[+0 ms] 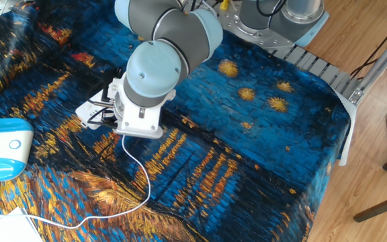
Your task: Plug in the power cord of the desk lamp, turn on the socket, and light up the desk lamp
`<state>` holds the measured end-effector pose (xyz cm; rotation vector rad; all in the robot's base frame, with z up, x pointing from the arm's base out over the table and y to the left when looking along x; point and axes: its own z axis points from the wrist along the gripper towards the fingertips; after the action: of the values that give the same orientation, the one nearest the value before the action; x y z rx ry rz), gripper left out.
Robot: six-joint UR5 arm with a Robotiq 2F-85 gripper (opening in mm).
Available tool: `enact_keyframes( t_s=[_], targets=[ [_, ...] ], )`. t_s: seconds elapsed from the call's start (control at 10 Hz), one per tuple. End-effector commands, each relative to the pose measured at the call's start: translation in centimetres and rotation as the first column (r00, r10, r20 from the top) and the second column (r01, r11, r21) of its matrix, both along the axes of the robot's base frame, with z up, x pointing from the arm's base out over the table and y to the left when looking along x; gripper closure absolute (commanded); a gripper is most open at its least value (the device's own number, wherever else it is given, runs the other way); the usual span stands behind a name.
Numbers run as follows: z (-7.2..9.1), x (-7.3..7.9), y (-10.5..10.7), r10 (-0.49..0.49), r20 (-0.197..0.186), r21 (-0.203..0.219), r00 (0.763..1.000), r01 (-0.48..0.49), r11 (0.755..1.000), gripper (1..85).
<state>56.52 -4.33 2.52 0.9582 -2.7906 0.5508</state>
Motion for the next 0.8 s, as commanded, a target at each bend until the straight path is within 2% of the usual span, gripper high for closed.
enact_keyframes(
  t_s=[0.0, 0.1, 0.3, 0.6, 0.7],
  targets=[
    [0.02, -0.15, 0.35, 0.042, -0.033, 0.025, 0.999, -0.041, 0.999, 63.3],
    [-0.08, -0.42, 0.71, 0.053, -0.048, 0.046, 0.997, -0.051, 0.998, 52.3],
    [0.01, -0.75, 1.2, 0.053, -0.06, 0.061, 0.997, -0.049, 0.997, 49.0],
    [0.27, -0.86, 0.75, 0.057, -0.068, 0.04, 0.996, -0.054, 0.998, 49.0],
    [0.39, -1.08, 0.87, 0.055, -0.073, 0.045, 0.996, -0.052, 0.998, 49.0]
  ],
)
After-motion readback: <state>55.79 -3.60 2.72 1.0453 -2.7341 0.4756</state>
